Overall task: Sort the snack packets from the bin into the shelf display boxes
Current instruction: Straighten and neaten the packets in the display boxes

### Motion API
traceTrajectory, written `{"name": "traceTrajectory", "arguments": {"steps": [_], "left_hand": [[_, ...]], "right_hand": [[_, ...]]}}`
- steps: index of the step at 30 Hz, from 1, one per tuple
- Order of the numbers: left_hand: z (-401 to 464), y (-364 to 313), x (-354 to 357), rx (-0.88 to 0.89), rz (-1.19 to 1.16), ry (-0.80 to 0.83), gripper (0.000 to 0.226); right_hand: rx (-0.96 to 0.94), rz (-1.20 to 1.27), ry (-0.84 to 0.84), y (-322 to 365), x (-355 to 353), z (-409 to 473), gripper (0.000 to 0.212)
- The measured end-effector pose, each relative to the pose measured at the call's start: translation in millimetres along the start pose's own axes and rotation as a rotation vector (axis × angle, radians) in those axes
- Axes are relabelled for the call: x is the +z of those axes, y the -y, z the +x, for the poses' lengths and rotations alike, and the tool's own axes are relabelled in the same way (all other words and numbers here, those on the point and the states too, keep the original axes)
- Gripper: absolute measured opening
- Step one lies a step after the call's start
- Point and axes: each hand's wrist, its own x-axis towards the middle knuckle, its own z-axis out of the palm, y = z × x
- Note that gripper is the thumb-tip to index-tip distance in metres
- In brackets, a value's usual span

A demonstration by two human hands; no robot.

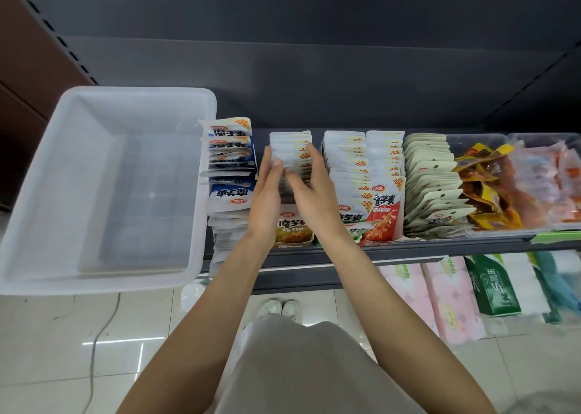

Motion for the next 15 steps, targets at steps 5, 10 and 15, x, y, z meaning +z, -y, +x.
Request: {"name": "traceTrajectory", "arguments": {"steps": [5,10,15], "left_hand": [[-3.8,-6.2,3.8,0.049,-0.023,0.036,0.045],[-1.1,-5.0,0.5,0.041,0.011,-0.016,0.049],[-1.7,-5.3,1.8,0.018,0.017,-0.007,0.049]], "right_hand": [[-0.078,-0.032,-0.001,8.2,-7.8,-4.5,0.057],[-0.185,-0.56,0.08,3.6,-14.7,-3.5,0.059],[-0.275,-0.836,0.152,-0.1,-11.1,5.7,0.061]]}}
